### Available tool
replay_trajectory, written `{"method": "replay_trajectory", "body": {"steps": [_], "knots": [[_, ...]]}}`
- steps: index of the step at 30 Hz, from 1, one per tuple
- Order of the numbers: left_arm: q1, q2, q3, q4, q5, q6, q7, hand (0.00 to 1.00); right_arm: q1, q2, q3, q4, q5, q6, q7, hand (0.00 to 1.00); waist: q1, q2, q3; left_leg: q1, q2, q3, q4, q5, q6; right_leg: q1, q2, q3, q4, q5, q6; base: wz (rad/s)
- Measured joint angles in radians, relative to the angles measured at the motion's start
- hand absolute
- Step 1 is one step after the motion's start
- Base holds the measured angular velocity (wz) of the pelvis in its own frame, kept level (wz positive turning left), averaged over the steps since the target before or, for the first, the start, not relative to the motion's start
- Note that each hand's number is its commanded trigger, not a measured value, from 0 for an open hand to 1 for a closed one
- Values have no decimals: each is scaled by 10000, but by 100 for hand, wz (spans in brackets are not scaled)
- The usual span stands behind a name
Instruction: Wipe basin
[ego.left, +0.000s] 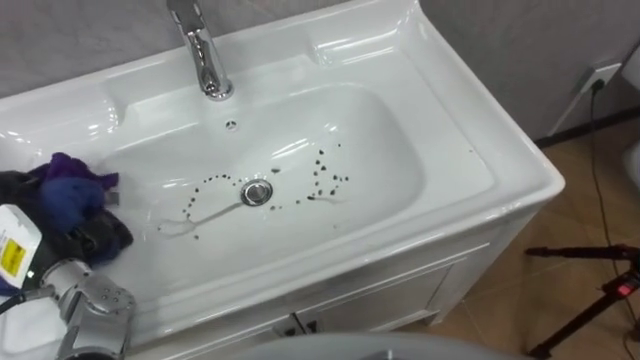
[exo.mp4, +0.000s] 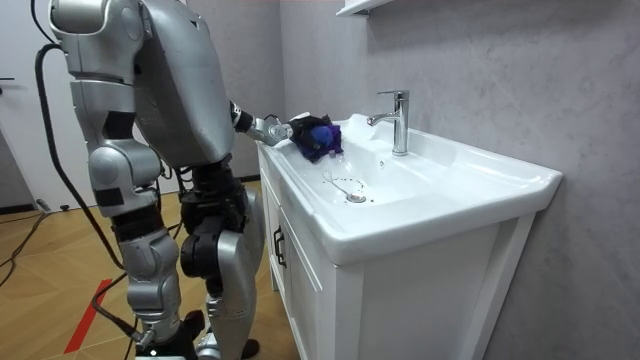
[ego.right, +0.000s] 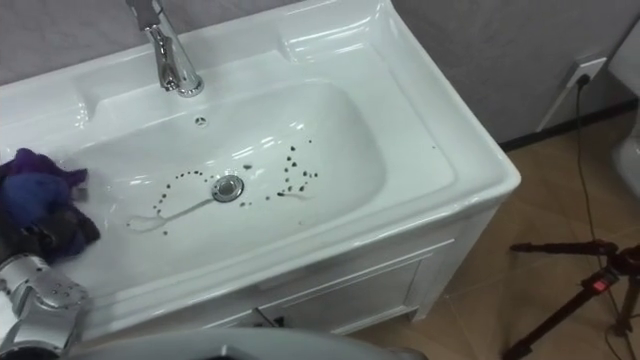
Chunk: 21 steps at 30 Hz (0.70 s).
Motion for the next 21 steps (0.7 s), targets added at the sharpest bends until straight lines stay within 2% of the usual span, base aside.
{"method": "replay_trajectory", "body": {"steps": [4,11,14,21], "knots": [[-1,-13,278,48,-6,0,-8,100,-2,-9,-1,-42,-93,162,-7,0,0,45,-48,9,24,-4,2,21,-33,-33,12,-13,102,-53,-52,0],[-1,56,420,98,-14,0,-27,100,-4,-84,-11,-46,-92,183,-20,0,0,62,-60,21,52,26,2,47,-77,-40,33,-12,129,-75,-91,0],[-2,93,541,99,-18,0,-27,100,-11,-91,-7,-177,-121,315,-22,0,0,63,-60,19,58,47,2,47,-78,-53,36,-14,141,-88,-104,0],[-16,183,629,113,-53,0,-47,100,-48,-158,0,-379,-98,159,-109,0,-2,62,-59,17,66,60,4,47,-78,-51,40,-18,129,-92,-109,0]]}}
